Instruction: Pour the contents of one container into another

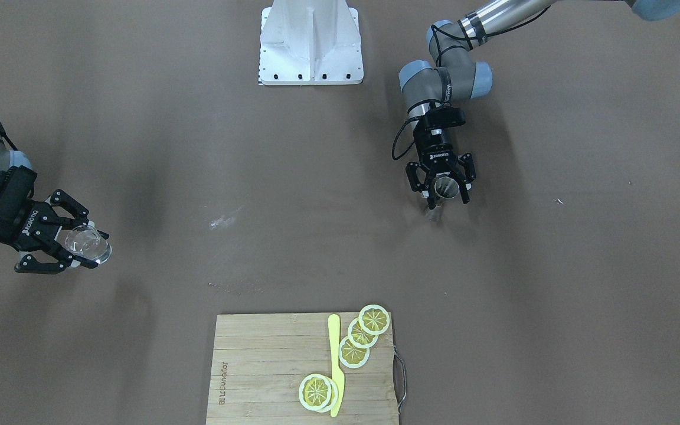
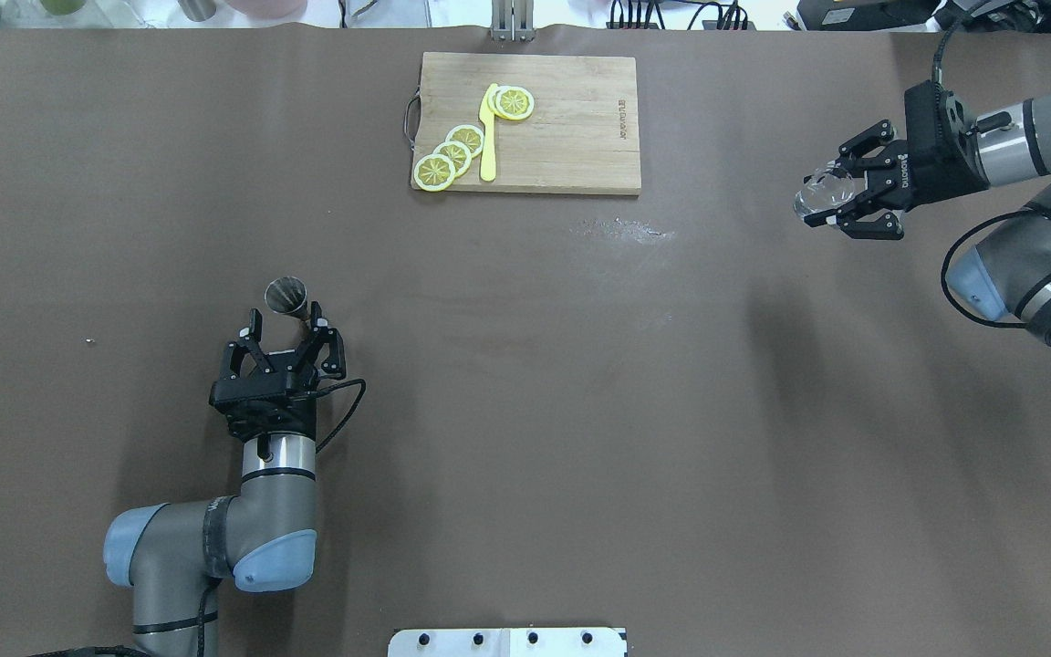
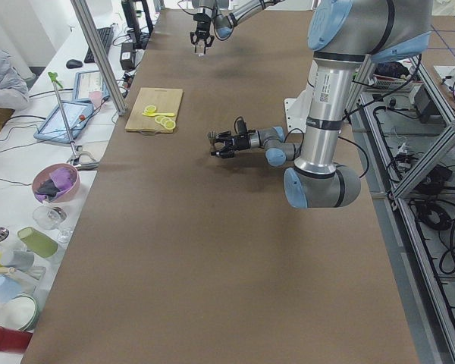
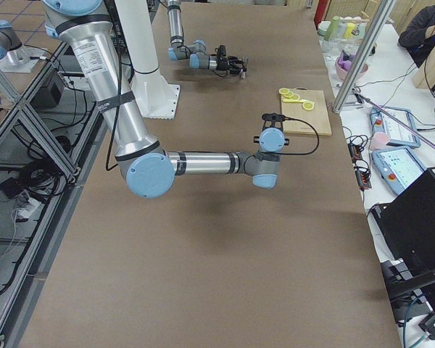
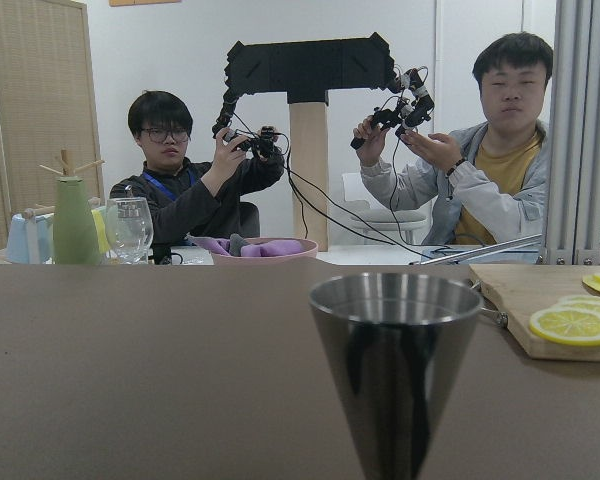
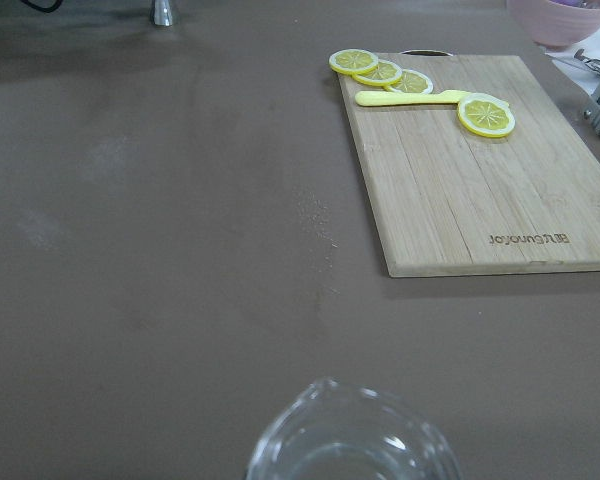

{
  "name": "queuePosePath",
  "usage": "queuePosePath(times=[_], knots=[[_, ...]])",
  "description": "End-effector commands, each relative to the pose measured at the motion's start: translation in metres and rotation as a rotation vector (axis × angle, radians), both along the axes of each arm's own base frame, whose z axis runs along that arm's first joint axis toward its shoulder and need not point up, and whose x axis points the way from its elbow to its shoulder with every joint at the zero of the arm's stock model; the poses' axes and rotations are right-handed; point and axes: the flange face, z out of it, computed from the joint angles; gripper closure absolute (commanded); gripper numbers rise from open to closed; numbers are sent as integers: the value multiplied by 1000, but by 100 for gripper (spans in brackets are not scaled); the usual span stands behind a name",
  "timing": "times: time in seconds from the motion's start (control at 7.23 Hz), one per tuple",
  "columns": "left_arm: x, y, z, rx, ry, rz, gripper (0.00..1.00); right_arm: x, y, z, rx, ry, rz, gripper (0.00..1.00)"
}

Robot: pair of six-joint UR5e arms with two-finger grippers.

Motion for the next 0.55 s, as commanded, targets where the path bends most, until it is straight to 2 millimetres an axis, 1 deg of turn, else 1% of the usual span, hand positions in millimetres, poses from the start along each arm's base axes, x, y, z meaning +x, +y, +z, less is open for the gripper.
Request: queuePosePath(times=[0.0, 0.14, 0.28, 0.41], knots=[[-1, -3, -2, 0, -1, -5, 27, -4, -5, -4, -17, 11, 0, 100], [2, -4, -5, 0, 4, -4, 36, -5, -6, -5, -14, 13, 0, 100], [5, -4, -6, -3, 4, -1, 48, -5, -6, -3, -17, 14, 0, 100], [9, -5, -9, -5, 8, 1, 64, -6, -6, -3, -17, 14, -3, 100]])
